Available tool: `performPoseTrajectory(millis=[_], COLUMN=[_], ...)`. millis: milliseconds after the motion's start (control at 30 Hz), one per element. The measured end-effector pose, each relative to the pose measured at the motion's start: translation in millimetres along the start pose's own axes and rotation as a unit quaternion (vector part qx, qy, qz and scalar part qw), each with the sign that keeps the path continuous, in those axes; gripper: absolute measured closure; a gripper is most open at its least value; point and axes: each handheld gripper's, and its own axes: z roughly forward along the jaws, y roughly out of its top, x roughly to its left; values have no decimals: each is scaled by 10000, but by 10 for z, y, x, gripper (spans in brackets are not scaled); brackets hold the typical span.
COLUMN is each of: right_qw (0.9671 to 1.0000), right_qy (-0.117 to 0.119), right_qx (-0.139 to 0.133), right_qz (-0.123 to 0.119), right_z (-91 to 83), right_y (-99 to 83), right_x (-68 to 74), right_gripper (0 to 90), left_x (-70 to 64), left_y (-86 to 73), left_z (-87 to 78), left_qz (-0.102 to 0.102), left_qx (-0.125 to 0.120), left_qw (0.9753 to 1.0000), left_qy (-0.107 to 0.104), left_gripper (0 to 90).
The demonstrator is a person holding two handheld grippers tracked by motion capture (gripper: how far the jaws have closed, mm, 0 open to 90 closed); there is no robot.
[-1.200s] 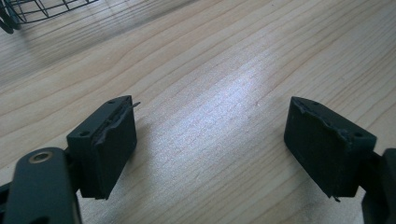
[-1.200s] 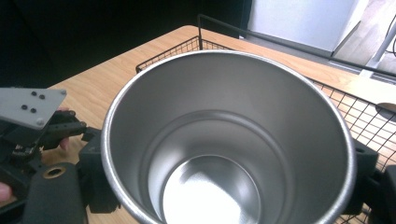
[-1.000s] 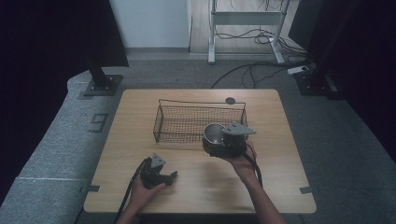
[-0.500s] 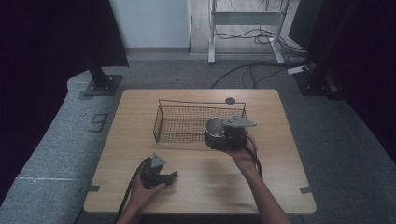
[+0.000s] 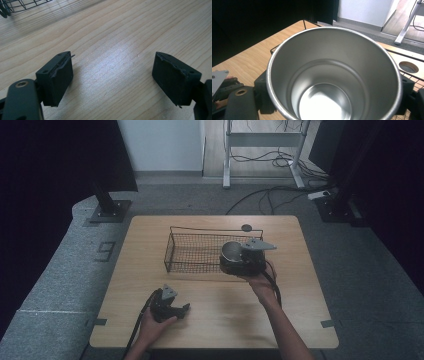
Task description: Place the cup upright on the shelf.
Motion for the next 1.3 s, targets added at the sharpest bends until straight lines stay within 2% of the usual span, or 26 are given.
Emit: performPoseTrajectory(millis=[600, 933, 1300], right_qw=[9998, 9995, 9990], right_qy=[-163, -255, -308], right_qx=[64, 163, 302], right_qz=[6, 21, 78], right_z=[107, 239, 464], right_y=[92, 138, 139], right_x=[-119, -207, -282], right_gripper=[183, 183, 183], left_x=[-1, -2, 0], left_y=[0, -1, 0], left_z=[1, 2, 3], left_qz=[-8, -10, -4], left_qx=[-5, -17, -17], left_qw=[10000, 10000, 10000], left_qy=[1, 2, 4], left_gripper=[171, 170, 171])
